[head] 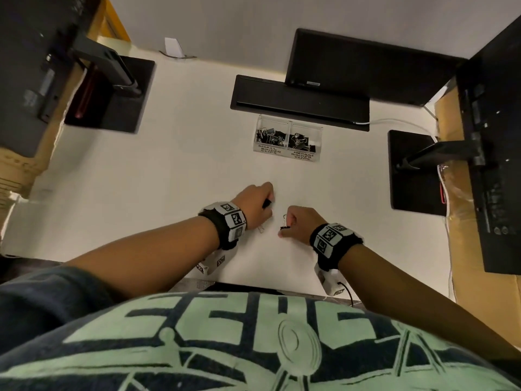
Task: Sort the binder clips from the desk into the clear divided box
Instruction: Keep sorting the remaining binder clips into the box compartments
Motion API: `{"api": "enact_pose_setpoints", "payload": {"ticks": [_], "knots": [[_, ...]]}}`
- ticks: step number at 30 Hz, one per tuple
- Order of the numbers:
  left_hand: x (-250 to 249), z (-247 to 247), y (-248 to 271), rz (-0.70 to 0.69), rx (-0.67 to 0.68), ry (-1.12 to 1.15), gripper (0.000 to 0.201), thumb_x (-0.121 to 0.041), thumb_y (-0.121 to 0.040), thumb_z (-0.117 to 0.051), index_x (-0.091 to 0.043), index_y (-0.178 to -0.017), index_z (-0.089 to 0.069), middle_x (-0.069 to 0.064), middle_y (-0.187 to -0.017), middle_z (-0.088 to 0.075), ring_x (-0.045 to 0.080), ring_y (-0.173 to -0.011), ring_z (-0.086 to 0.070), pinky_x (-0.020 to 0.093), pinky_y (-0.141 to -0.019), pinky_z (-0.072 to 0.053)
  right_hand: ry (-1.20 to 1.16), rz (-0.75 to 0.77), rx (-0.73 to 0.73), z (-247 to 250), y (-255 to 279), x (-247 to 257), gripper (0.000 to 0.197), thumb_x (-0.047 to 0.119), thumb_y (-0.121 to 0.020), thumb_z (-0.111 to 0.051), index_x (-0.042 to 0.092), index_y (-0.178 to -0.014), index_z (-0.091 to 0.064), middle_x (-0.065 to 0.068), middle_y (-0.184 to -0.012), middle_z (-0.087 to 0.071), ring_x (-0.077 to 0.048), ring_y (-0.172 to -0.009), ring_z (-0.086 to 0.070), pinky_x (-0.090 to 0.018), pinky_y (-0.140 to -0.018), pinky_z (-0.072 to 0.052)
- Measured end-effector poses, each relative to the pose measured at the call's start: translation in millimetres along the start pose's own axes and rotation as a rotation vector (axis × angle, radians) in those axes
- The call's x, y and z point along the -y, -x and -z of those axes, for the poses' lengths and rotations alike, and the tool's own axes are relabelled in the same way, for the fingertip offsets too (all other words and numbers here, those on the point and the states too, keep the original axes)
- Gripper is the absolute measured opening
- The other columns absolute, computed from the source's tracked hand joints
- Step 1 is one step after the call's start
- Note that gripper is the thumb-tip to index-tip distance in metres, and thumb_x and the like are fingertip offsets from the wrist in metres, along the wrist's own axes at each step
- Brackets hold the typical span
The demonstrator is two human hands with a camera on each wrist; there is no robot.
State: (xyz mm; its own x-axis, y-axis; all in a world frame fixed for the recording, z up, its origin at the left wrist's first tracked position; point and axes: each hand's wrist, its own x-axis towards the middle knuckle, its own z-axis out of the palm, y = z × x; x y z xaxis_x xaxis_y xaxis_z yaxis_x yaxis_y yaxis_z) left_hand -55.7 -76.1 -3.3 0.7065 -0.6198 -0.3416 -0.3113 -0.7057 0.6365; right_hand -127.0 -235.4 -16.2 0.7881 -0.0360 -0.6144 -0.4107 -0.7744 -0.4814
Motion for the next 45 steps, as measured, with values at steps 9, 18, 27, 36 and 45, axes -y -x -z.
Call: {"api": "enact_pose_setpoints", "payload": {"ticks": [9,18,27,36,45], "knots": [[30.8,25.0,2.8,0.211,-0.072,-0.164,0.026,-0.025,-0.09,-0.045,-0.013,-0.112,-0.053,0.013,-0.103,-0.05,0.03,-0.084,-0.053,0.036,-0.08,-0.047,-0.389,-0.06,-0.244,43.6,-32.4,14.7,0.014,0.015,-0.083,-0.065,0.02,-0.089,-0.053,0.007,-0.075,-0.047,-0.011,-0.068,-0.046,-0.024,-0.062,-0.04],[29.2,18.8,4.6,0.229,0.048,-0.173,0.018,-0.02,-0.093,-0.039,-0.011,-0.105,-0.049,0.009,-0.105,-0.059,0.028,-0.08,-0.054,0.037,-0.077,-0.046,-0.222,-0.122,-0.484,126.4,-78.3,50.9,0.019,0.016,-0.092,-0.053,0.015,-0.108,-0.063,-0.005,-0.115,-0.065,-0.024,-0.097,-0.064,-0.037,-0.086,-0.055],[42.2,12.8,2.4,0.084,0.151,-0.302,0.046,-0.014,-0.087,-0.048,-0.02,-0.132,-0.043,0.011,-0.121,-0.05,0.035,-0.099,-0.058,0.039,-0.084,-0.051,0.047,0.025,-0.509,102.8,-71.1,65.2,0.027,0.009,-0.088,-0.05,0.021,-0.108,-0.062,-0.011,-0.125,-0.051,-0.027,-0.118,-0.048,-0.034,-0.093,-0.047],[49.7,14.2,-5.2,0.078,0.117,-0.304,0.024,-0.022,-0.089,-0.054,-0.011,-0.11,-0.053,0.013,-0.113,-0.048,0.033,-0.087,-0.056,0.039,-0.075,-0.049,0.311,0.271,0.068,0.8,-26.2,65.9,0.028,0.022,-0.084,-0.062,0.017,-0.112,-0.064,-0.006,-0.117,-0.054,-0.023,-0.112,-0.052,-0.036,-0.095,-0.046],[44.8,15.0,-13.8,0.087,0.15,-0.308,0.019,-0.011,-0.088,-0.052,-0.001,-0.103,-0.05,0.019,-0.109,-0.051,0.036,-0.092,-0.058,0.042,-0.079,-0.05,0.276,0.249,0.076,-32.3,-22.0,57.9,0.03,0.018,-0.086,-0.066,0.004,-0.11,-0.056,-0.011,-0.12,-0.044,-0.029,-0.107,-0.051,-0.042,-0.09,-0.048]]}}
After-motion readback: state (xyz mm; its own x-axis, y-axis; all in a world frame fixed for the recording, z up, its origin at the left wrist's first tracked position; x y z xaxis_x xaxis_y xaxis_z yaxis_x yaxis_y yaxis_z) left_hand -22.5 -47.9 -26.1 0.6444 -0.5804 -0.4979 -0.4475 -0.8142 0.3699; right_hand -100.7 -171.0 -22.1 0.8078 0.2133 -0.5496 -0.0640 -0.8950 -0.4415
